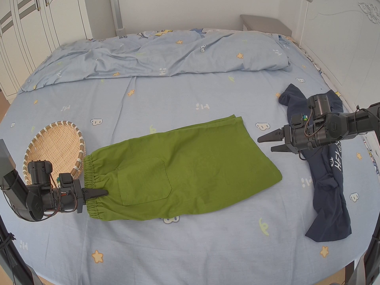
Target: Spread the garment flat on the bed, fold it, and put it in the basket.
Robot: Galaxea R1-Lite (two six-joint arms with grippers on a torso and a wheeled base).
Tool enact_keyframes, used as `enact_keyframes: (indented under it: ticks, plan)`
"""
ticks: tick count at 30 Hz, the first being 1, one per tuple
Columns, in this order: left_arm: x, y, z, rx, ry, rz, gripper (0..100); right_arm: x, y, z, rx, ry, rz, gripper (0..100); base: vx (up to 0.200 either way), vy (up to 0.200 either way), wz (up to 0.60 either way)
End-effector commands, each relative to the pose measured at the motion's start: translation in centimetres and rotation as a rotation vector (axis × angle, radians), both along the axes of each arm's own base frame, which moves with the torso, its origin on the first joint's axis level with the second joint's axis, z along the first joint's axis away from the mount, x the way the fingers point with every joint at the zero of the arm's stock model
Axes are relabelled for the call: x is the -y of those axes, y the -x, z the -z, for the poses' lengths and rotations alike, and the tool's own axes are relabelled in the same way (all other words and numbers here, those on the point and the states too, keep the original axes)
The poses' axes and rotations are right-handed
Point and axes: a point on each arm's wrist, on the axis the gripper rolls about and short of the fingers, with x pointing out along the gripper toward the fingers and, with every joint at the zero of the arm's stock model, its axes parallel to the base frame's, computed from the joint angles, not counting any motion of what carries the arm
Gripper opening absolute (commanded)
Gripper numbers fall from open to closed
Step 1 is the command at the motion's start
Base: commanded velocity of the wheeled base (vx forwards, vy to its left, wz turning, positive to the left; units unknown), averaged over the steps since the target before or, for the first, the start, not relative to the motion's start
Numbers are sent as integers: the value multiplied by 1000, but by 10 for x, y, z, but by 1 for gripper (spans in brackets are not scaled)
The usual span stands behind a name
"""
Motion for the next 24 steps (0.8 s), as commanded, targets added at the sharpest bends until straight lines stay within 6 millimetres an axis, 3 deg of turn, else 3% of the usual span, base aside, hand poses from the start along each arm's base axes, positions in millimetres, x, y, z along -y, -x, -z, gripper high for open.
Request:
enact_keyframes:
  ticks: [1,17,24]
  plan:
    - [-1,2,-1,7,-1,-5,0,-3,-12,26,-51,5,-6,100,0,0,0]
    - [0,3,-1,5,-1,-1,0,5,-22,38,-68,5,12,100,0,0,0]
    - [0,3,0,3,-1,0,0,-12,-21,58,-122,11,-26,100,0,0,0]
